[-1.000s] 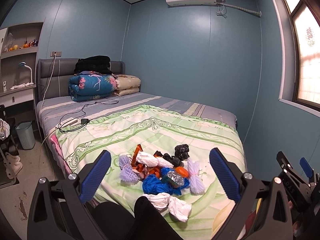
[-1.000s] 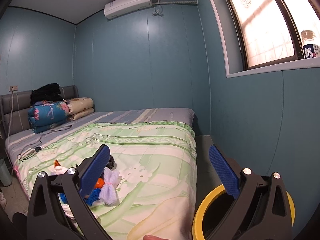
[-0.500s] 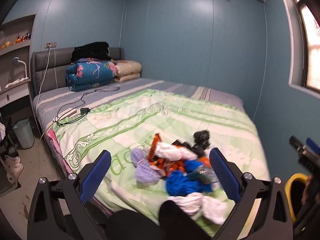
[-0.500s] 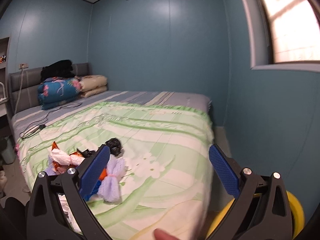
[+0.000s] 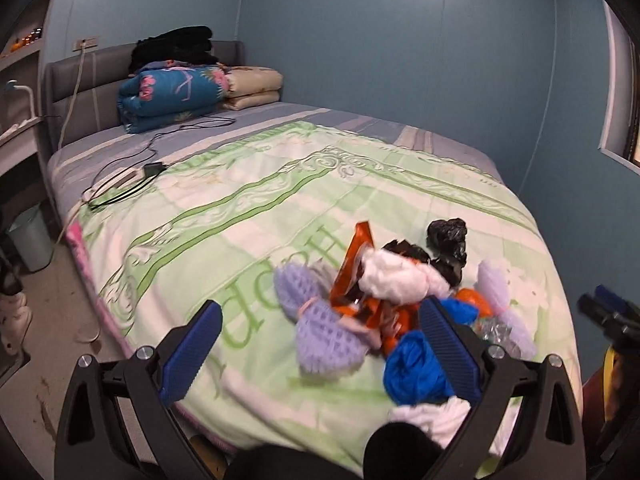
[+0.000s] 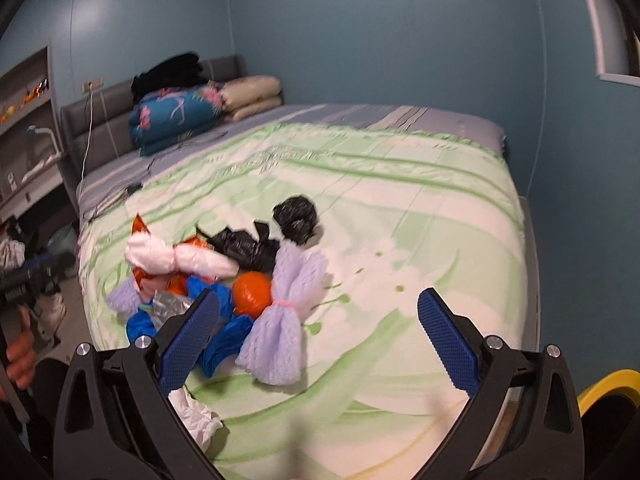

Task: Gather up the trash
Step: 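Move both tools down toward the trash pile on the bed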

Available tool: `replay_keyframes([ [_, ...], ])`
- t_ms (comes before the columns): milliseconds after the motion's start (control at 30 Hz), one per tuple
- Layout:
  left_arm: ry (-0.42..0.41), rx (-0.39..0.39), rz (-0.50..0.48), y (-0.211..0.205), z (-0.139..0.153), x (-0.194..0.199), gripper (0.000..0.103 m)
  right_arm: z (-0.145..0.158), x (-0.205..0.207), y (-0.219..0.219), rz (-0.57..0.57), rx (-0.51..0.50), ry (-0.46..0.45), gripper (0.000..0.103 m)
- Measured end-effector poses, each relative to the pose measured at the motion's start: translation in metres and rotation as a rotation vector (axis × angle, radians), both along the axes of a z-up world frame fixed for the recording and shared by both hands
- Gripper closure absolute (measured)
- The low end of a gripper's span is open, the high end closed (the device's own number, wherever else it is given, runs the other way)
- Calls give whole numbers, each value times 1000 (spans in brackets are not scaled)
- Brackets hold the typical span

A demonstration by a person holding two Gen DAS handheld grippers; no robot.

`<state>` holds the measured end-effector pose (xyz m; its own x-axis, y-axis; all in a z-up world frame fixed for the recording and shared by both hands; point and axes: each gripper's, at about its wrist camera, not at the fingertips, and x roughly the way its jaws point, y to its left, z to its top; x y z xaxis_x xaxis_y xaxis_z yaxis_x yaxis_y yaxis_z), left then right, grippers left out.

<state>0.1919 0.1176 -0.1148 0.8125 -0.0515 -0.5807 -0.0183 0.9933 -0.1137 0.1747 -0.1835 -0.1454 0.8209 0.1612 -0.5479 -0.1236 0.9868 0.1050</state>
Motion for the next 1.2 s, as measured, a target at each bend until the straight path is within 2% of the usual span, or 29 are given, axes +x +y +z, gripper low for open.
replay_keyframes([
  [167, 37, -42, -58, -3, 3, 26, 8, -5, 10, 5, 34, 35, 43, 8],
  [300, 2, 20, -150, -28, 9, 33, 8, -7, 14, 6, 48, 30, 67, 8],
  [433, 32, -5, -229, -46, 11, 46, 8, -9, 18, 6, 72, 8, 96, 8],
  [633, 78, 20, -299, -75, 1, 76, 8, -7, 21, 3, 78, 33, 92, 8],
  [767, 118, 15, -281, -79, -15, 97, 8, -12, 33, 11, 102, 1, 119, 9],
  [833, 131, 0, -265, -73, -21, 103, 9, -14, 40, 15, 115, -5, 139, 13],
  [1033, 191, 20, -256, -62, -44, 110, 18, -21, 56, 27, 154, -35, 183, 19],
  [1200, 227, -15, -226, -45, -58, 115, 25, -33, 69, 29, 158, -21, 234, 21],
])
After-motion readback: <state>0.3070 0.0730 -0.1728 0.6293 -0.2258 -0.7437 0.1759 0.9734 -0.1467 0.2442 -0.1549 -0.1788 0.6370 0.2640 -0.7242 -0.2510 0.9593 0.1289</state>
